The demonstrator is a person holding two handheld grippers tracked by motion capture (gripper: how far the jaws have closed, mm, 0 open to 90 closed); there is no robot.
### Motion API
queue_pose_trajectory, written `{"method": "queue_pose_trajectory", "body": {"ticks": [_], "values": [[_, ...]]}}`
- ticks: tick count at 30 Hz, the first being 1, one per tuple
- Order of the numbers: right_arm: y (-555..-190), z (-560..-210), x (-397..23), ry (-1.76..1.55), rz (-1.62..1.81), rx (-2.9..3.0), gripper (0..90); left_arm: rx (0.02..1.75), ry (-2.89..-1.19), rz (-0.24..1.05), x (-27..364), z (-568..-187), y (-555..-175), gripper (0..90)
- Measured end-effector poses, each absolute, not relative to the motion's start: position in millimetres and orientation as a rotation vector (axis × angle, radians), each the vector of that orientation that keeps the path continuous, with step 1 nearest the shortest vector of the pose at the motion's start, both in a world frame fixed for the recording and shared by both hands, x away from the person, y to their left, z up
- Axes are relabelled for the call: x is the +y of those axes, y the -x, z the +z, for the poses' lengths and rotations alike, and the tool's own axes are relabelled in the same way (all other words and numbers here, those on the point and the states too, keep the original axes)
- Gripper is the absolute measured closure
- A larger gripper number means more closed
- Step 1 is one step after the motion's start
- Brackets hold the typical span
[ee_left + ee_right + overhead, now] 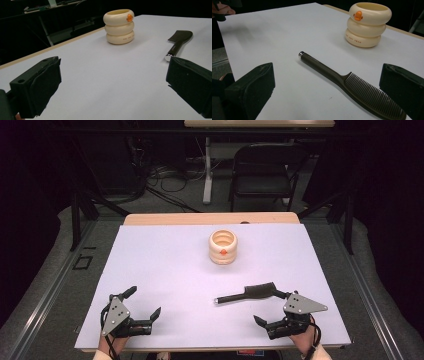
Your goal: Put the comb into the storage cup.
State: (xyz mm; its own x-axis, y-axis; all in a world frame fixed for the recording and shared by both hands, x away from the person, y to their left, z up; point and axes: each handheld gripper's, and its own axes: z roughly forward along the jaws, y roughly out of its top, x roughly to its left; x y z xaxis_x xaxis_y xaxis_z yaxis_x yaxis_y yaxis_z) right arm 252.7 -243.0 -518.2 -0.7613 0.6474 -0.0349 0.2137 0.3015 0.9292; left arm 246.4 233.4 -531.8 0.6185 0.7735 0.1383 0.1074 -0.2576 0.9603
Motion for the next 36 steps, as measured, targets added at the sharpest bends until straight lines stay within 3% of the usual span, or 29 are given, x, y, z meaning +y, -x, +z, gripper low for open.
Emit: {"method": "queue_pose_trajectory", "body": {"ticks": [36], "values": [[-284.6, -514.2, -206.5, -0.768, 1.470, 2.262, 0.0, 0.729, -1.744, 0.753, 233.6, -532.7, -247.8, 0.0]]}}
